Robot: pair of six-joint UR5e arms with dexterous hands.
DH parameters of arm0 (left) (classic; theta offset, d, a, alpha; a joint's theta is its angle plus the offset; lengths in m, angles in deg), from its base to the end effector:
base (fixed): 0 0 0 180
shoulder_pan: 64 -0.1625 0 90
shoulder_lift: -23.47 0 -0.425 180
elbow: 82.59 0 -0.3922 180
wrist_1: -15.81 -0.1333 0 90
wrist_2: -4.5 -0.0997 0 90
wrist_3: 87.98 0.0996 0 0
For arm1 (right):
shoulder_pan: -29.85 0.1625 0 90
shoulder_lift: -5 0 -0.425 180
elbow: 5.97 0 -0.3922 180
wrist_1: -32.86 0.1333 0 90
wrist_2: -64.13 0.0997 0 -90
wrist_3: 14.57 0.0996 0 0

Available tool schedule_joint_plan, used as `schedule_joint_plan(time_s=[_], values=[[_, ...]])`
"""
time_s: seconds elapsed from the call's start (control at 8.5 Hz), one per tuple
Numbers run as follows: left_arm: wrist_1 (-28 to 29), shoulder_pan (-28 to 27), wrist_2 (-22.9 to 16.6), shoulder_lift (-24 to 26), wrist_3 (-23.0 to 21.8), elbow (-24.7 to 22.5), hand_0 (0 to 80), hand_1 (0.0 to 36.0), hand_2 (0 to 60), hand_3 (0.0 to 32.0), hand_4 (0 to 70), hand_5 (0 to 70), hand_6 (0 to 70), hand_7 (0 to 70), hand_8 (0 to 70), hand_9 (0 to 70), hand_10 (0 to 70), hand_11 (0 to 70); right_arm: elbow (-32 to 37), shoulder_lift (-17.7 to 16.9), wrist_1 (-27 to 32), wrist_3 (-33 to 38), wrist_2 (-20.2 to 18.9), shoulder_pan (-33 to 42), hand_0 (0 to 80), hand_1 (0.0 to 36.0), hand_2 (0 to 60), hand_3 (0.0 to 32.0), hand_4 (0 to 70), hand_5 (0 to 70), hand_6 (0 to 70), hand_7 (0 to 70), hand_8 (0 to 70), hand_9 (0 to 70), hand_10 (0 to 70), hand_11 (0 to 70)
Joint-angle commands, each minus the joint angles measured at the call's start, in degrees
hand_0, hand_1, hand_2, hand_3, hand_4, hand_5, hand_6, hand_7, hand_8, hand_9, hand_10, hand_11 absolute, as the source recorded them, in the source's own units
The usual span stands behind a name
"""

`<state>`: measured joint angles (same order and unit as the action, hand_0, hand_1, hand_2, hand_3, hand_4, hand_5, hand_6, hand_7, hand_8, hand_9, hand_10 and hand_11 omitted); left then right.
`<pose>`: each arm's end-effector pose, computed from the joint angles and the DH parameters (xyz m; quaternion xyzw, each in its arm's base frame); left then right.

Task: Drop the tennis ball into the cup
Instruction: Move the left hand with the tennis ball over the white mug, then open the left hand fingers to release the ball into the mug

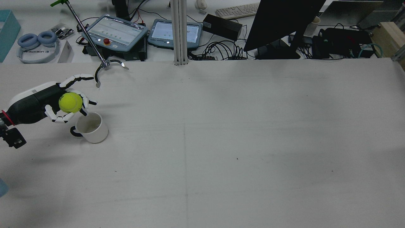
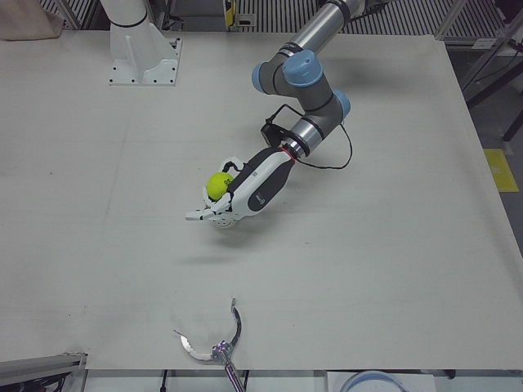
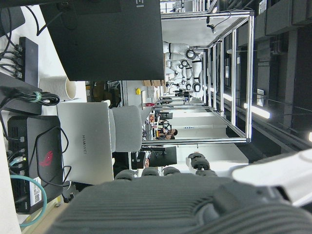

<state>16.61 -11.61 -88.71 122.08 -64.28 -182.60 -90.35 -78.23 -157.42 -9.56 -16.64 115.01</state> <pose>0.2419 -0.5233 0.5184 -0.1149 0.8080 -0.4851 0.3141 0.1046 -0.5342 0.6907 -0.0055 0.6494 -0.7586 0.0533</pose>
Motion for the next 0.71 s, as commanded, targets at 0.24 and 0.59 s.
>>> schedule_joint_plan(time_s=[0.24, 0.59], values=[[-2.6, -0.3, 0.0, 2.4, -0.4, 0.8, 63.2, 35.8, 52.0, 32.0, 0.0, 21.1, 33.7, 28.7, 29.3, 18.7, 21.4, 33.8, 0.0, 0.0, 0.0, 0.0, 0.0, 0.0, 0.0, 0.0, 0.0, 0.0, 0.0, 0.0, 0.0, 0.0, 0.0, 0.0, 0.0, 0.0], [-2.6, -0.1, 0.1, 1.7, -0.3, 0.5, 64.0, 35.6, 55.6, 32.0, 0.0, 24.4, 48.6, 25.6, 32.8, 18.7, 21.7, 34.3, 0.0, 0.0, 0.0, 0.0, 0.0, 0.0, 0.0, 0.0, 0.0, 0.0, 0.0, 0.0, 0.0, 0.0, 0.0, 0.0, 0.0, 0.0]])
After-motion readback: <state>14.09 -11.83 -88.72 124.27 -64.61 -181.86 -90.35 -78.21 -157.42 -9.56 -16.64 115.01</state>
